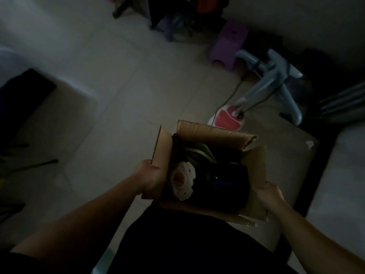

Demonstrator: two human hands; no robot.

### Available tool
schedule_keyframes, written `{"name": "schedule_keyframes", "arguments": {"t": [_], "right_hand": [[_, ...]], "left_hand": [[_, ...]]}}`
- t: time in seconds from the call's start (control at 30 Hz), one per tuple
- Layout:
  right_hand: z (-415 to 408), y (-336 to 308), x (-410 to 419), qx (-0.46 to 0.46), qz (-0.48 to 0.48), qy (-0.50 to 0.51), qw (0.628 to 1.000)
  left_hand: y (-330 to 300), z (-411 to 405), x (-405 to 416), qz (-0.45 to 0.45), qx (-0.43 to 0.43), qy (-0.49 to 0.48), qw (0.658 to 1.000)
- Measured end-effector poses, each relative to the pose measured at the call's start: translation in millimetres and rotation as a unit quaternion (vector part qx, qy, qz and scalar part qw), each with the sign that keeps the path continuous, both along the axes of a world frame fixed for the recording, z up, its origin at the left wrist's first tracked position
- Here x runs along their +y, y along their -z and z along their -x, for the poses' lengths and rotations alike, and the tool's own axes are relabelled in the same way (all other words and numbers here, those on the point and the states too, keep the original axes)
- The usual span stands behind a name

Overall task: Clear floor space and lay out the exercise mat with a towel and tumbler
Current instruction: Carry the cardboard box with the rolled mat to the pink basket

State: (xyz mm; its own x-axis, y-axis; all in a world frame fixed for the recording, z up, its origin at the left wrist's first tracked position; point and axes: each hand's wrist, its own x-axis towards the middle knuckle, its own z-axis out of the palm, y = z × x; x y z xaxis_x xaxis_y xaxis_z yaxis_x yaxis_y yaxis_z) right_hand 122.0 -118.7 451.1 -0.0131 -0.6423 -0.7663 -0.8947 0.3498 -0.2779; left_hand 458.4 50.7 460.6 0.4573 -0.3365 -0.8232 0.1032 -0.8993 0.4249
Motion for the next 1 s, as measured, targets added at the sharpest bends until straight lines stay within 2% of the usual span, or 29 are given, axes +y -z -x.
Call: {"name": "schedule_keyframes", "arguments": {"t": [0.17,0.37,0.5,0.73,1.0], "right_hand": [[-127.9,1.8,-21.8,0.010,0.017,-0.069,0.997],[-257.5,2.7,-42.2,-0.034,0.024,-0.133,0.990],[-328.2,4.3,-69.5,-0.065,0.018,-0.168,0.984],[-443.2,21.4,-151.3,-0.070,0.002,-0.243,0.968],[-548.3,29.6,-257.2,-0.066,-0.013,-0.255,0.965]], "left_hand": [[-8.0,-95.0,31.2,0.017,0.003,-0.057,0.998],[-6.9,-175.7,62.7,0.011,-0.022,-0.152,0.988],[-10.7,-219.3,59.5,0.013,-0.003,-0.212,0.977],[-15.1,-297.0,7.6,0.014,0.016,-0.270,0.963],[-34.0,-389.4,-88.5,0.013,0.029,-0.307,0.951]]}}
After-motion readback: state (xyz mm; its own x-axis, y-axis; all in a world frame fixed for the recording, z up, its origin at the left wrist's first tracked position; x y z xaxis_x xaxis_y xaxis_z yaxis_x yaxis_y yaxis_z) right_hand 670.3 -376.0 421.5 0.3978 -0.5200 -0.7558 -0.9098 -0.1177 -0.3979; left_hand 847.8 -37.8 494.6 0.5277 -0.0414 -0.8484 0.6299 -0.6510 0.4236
